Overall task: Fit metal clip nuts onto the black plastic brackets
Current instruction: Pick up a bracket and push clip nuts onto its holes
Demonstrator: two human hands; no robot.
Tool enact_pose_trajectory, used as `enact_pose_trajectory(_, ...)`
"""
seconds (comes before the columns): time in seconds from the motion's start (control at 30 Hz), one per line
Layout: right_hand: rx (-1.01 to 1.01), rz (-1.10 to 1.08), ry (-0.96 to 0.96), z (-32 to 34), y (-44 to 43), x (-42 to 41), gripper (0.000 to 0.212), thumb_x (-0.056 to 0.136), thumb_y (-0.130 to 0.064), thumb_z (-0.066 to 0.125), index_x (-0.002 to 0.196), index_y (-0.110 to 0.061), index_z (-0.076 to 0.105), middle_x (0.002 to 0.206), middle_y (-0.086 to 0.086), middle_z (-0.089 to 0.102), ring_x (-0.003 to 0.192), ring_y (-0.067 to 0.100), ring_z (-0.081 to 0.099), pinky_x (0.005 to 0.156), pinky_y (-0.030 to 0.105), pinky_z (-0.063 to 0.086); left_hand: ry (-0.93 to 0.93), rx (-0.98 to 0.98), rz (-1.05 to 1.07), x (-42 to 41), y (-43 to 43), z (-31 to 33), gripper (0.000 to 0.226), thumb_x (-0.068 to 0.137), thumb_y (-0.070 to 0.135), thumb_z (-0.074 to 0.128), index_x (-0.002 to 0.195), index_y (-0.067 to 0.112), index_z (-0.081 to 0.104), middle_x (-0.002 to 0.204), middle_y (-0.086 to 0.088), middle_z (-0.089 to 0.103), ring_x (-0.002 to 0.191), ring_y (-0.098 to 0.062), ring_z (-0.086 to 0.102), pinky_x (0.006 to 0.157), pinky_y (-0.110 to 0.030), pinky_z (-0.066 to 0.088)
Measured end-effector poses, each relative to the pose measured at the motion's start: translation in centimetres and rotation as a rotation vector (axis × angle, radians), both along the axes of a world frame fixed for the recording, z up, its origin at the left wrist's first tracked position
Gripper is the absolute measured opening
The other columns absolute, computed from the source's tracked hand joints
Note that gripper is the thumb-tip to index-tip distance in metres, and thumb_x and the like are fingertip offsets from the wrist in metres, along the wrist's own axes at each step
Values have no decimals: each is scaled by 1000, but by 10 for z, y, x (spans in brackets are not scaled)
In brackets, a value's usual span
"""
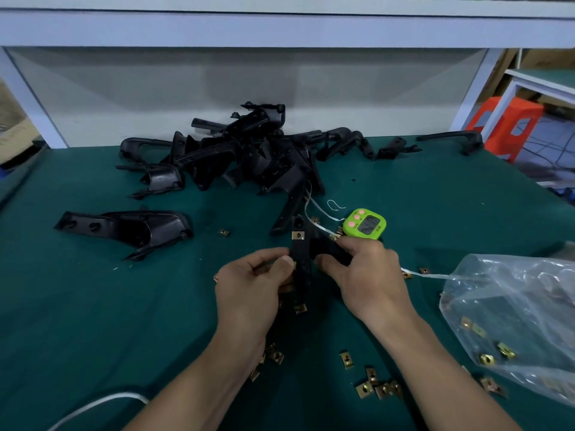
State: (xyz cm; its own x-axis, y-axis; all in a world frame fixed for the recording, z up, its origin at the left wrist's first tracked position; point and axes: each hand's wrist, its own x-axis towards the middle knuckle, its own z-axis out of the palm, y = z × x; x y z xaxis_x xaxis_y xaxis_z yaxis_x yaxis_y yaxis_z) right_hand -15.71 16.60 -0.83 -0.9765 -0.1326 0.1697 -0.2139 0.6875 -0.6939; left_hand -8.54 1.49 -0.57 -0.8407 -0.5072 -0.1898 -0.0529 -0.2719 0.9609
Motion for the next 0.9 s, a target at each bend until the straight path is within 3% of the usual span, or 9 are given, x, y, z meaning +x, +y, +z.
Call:
enact_pose_trajectory(0.13,29,-39,20,2,-3,5,18,82,-47,74,87,-31,68,61,-8,60,67,22,58,59,37,51,-49,-84,-1,-1,3,-8,13,93,13,72,86,20,80,82,-5,79,78,-21,77,76,-33,59)
enact_pose_trajectory(0.37,22,-57,28,5,-8,11,18,86,-47,72,89,-29,69,59,-8,59,65,18,57,61,35,50,16,134,-83,0,5,1,27,96,11,67,79,23,83,83,-8,79,73,-17,76,61,-21,57)
enact_pose_trajectory(0.47,47,-87,60,4,-12,17,19,86,-49,71,92,-30,68,62,-10,59,72,26,59,68,37,51,-18,-194,-91,4,6,-7,22,97,23,67,81,27,81,77,-3,78,71,-15,72,66,-31,58)
enact_pose_trajectory(0.53,51,-104,76,4,-13,19,20,87,-49,70,93,-30,67,63,-10,59,72,28,58,70,38,51,10,-468,-119,7,7,-10,20,94,31,68,79,21,76,65,3,72,58,-5,58,56,-30,51)
enact_pose_trajectory(0.6,25,-125,88,4,-12,18,21,86,-48,70,88,-28,66,59,-11,57,69,27,57,65,35,48,56,-572,-144,8,9,-6,11,88,30,73,80,22,73,62,10,68,54,1,55,51,-19,46)
enact_pose_trajectory(0.67,5,-118,92,4,-13,16,22,85,-47,71,82,-27,63,56,-9,56,67,26,56,61,34,45,63,-618,-155,9,10,-2,7,87,22,73,86,28,72,69,12,72,60,-1,65,55,-16,51)
enact_pose_trajectory(0.73,-24,-96,105,2,-14,16,24,85,-46,72,77,-27,60,56,-8,57,64,22,56,59,34,46,67,-712,-127,10,10,-1,23,89,18,68,97,40,68,70,15,73,59,-4,67,55,-15,50)
enact_pose_trajectory(0.8,-55,-86,98,1,-15,15,23,85,-46,72,78,-26,62,60,-9,61,63,18,57,58,33,48,61,-826,-105,11,10,1,45,90,21,66,122,52,57,69,20,71,50,-2,63,58,-3,42)
enact_pose_trajectory(0.9,-79,-92,33,0,-13,10,21,83,-45,73,78,-27,65,64,-10,64,64,13,59,58,31,47,64,-902,-118,10,7,1,72,92,23,68,152,46,35,71,23,70,49,-1,61,63,3,39)
